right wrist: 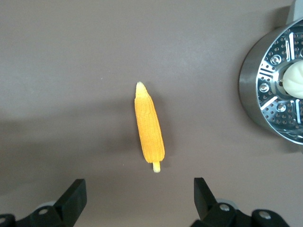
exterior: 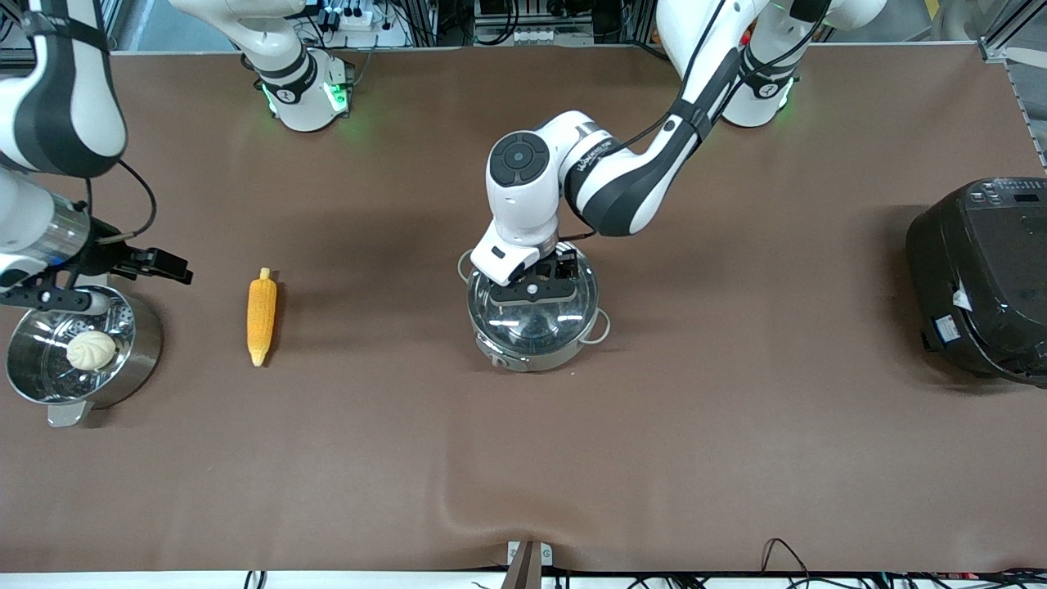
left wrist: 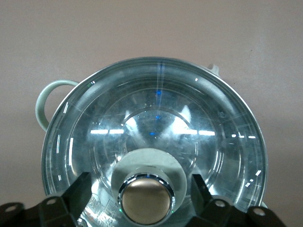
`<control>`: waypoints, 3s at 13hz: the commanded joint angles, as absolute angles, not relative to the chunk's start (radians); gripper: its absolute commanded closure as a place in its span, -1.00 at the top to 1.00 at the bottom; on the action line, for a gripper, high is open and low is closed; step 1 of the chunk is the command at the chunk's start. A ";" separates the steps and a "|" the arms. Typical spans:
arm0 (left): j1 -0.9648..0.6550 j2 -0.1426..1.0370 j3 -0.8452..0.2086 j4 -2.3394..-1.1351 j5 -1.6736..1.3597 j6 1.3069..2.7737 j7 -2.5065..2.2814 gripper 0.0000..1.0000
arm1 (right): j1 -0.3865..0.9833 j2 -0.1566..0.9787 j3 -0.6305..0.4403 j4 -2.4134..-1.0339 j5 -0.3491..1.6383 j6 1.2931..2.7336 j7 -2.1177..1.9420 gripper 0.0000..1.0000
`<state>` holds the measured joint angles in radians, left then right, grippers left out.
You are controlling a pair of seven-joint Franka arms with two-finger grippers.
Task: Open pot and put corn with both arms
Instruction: 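Reach the right gripper to the yellow corn while the left gripper holds the lid, then lift the glass lid with the left gripper while the right gripper grasps the corn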
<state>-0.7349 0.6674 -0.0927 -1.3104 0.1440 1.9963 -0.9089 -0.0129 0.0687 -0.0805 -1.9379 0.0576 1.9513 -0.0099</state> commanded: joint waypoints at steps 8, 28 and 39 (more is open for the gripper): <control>-0.738 0.681 -0.091 -1.289 0.103 1.983 -0.899 -1.00 | 0.008 0.270 -0.078 -2.124 0.055 2.318 -0.017 1.00; -0.204 0.213 -0.100 -1.460 -0.023 1.666 -0.451 -1.00 | 0.037 0.408 -0.078 -2.241 0.069 2.617 -0.100 0.50; 0.051 0.285 -0.100 -1.932 -0.023 2.250 -0.117 -1.00 | 0.118 0.307 -0.072 -2.012 0.069 2.181 0.059 -0.74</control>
